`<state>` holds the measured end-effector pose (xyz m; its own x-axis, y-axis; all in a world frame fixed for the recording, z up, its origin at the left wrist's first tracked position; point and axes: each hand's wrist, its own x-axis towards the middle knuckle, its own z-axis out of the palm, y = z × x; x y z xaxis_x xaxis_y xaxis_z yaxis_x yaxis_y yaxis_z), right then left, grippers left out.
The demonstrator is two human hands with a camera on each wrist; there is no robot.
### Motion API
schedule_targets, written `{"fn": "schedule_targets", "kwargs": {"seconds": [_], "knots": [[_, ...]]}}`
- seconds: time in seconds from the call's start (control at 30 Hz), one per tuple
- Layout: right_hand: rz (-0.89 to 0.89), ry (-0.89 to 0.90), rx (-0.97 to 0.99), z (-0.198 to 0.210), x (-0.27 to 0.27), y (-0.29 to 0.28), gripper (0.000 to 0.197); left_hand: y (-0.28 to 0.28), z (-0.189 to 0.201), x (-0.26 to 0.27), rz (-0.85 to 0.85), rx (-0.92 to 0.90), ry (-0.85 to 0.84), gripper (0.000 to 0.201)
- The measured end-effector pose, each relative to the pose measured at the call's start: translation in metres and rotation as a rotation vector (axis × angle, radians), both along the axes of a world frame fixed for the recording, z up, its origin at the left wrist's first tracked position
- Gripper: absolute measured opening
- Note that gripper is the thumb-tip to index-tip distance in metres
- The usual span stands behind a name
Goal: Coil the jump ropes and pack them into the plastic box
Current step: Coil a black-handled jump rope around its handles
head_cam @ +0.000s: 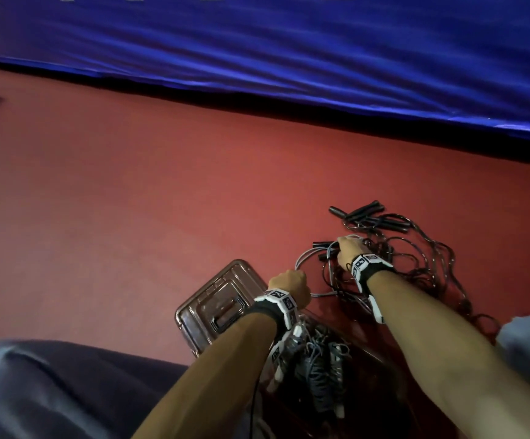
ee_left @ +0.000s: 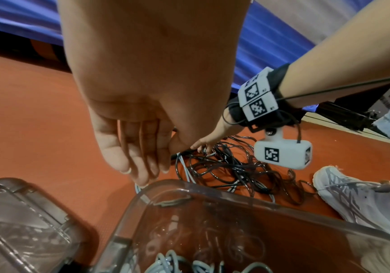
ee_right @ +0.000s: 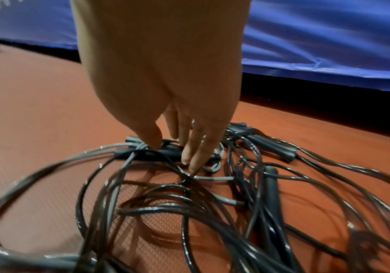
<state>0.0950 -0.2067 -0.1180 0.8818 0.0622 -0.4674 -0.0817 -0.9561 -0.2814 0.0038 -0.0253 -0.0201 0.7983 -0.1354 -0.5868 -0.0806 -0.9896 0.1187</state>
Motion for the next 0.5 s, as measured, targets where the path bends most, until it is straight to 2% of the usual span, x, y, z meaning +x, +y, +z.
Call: {"fn": "schedule_targets", "kwargs": {"seconds": [0.07,0.3,0.5], "knots": [[0.036,0.012,-0.059,-0.006,0.004,0.003,0.045,-0.002,-0.002,0.003,-0.002,-0.005,0.011,0.028],[0.079,0.023,-0.239,-0.021,-0.012,0.002,0.071,-0.004,-0.004,0.002,-0.004,0.0,0.031,0.025],[0.189,0.054,-0.38,-0.004,-0.02,0.005,0.053,-0.004,0.006,-0.001,0.016,-0.027,0.034,0.024]]}}
